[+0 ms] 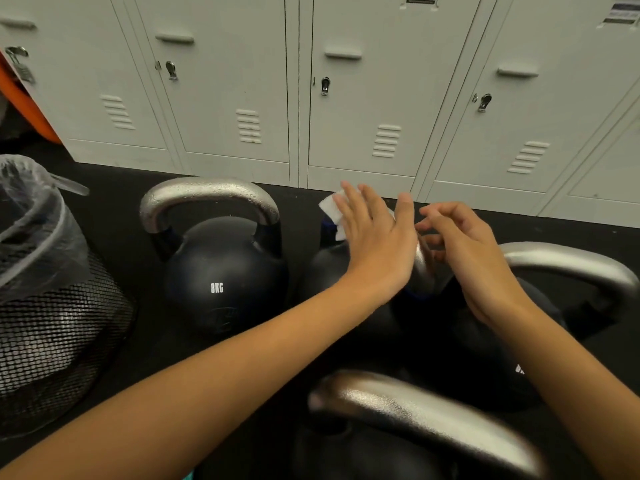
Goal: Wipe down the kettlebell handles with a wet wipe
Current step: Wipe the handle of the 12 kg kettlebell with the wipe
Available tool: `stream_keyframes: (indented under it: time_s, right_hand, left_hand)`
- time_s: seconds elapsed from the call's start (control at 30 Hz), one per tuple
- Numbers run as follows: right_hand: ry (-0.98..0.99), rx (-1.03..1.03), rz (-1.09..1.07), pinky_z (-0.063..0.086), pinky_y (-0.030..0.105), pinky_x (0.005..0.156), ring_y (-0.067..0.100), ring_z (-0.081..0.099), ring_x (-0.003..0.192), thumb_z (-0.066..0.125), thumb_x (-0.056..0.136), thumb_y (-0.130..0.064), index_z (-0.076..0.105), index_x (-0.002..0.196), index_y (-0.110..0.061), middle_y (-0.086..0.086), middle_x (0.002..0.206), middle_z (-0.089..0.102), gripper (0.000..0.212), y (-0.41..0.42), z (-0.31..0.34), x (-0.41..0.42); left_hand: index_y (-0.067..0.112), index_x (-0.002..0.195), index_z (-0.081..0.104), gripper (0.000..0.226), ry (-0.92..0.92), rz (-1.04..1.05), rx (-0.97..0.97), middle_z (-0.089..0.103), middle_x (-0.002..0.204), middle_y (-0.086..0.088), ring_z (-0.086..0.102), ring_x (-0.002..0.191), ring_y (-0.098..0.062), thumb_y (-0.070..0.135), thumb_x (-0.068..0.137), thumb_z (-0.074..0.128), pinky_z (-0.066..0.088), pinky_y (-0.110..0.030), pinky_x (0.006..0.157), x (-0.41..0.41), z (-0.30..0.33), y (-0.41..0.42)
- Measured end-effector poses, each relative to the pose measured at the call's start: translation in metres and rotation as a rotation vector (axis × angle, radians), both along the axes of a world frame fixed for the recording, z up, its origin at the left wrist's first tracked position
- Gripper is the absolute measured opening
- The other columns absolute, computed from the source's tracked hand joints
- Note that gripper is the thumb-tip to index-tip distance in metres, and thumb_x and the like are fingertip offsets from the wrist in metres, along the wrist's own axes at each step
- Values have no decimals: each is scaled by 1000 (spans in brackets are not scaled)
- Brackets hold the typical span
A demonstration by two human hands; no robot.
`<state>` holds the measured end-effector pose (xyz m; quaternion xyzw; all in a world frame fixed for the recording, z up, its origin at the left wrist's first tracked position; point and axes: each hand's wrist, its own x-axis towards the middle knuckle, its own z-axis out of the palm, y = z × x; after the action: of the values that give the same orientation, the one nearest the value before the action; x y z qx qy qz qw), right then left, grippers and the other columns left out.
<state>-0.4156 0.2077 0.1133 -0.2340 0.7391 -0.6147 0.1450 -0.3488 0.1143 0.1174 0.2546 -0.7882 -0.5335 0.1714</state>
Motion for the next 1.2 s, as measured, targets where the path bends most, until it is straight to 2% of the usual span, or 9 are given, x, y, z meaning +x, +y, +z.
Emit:
stream_keyframes:
  time_s: [0.1, 0.17, 0.33, 0.5, 0.63, 0.77, 0.93, 1.07, 1.2]
  right_hand:
    - [19, 8, 9, 47, 25, 75, 8, 60, 79, 53, 99, -29, 64, 102, -24, -5, 89, 66, 12, -2, -4, 1]
    - [55, 20, 16, 45, 23, 75, 7, 60, 81, 55, 98, -29, 65, 103, -23, -5, 92, 67, 12, -4, -8, 2]
    - [69, 35, 79, 46, 30, 81, 10, 62, 87, 50, 101, -34, 63, 102, -28, -3, 95, 68, 15, -5, -17, 4]
    - [33, 53, 181, 51, 37, 80, 20, 67, 91, 43, 103, -41, 59, 109, -30, 4, 88, 71, 21, 0, -18, 2]
    - [28, 42, 196, 49, 30, 78, 12, 70, 88, 42, 103, -39, 58, 115, -26, 2, 99, 67, 24, 1, -19, 2]
    - [-12, 10, 184, 51, 29, 74, 13, 71, 84, 43, 103, -36, 60, 113, -22, 2, 96, 67, 23, 0, -18, 4]
    - [-58, -9, 174, 49, 27, 72, 11, 71, 81, 45, 102, -34, 60, 111, -19, 1, 92, 67, 23, -1, -16, 6]
    - [-110, -46, 168, 51, 26, 73, 12, 72, 81, 48, 101, -34, 62, 105, -20, -5, 81, 69, 21, -1, -16, 6]
    - [-148, -69, 108, 49, 33, 78, 15, 66, 82, 60, 88, -44, 64, 101, -20, 0, 84, 70, 28, 0, -16, 4]
  left_hand:
    - [6, 148, 29, 57, 40, 22, -261, 16, 158, -7, -7, 147, -17, 40, 104, 17, -6, -40, 120, -10, -13, -21]
    - [5, 125, 55, 49, 136, 95, -247, 48, 129, -4, 28, 134, -18, 34, 105, 21, 13, -34, 116, -13, -12, -35]
    - [18, 123, 61, 64, 112, 206, 433, 58, 128, -7, 48, 125, -21, 57, 99, 15, 26, -41, 115, -18, -33, -77]
    - [12, 128, 55, 73, 258, 85, 717, 67, 109, -4, 56, 115, -12, 57, 99, 5, 24, -32, 114, 3, -69, -91]
    - [17, 135, 52, 72, 331, 71, 585, 51, 141, -4, 35, 138, -15, 60, 97, 8, 13, -39, 120, -1, -56, -90]
    - [28, 107, 65, 68, 285, 49, 454, 63, 126, -3, 48, 127, -14, 63, 96, 7, 22, -43, 118, -9, -45, -94]
    - [20, 94, 62, 72, 149, 34, 563, 64, 104, -2, 48, 127, -20, 61, 97, 3, 21, -36, 114, -4, -55, -107]
    - [4, 84, 61, 91, 41, -56, 355, 56, 89, -19, 52, 92, -26, 68, 91, -4, 31, -35, 101, -15, -26, -110]
    - [10, 72, 57, 84, -30, -198, -47, 54, 72, -5, 50, 74, -17, 64, 93, -4, 39, -29, 79, -18, 12, -91]
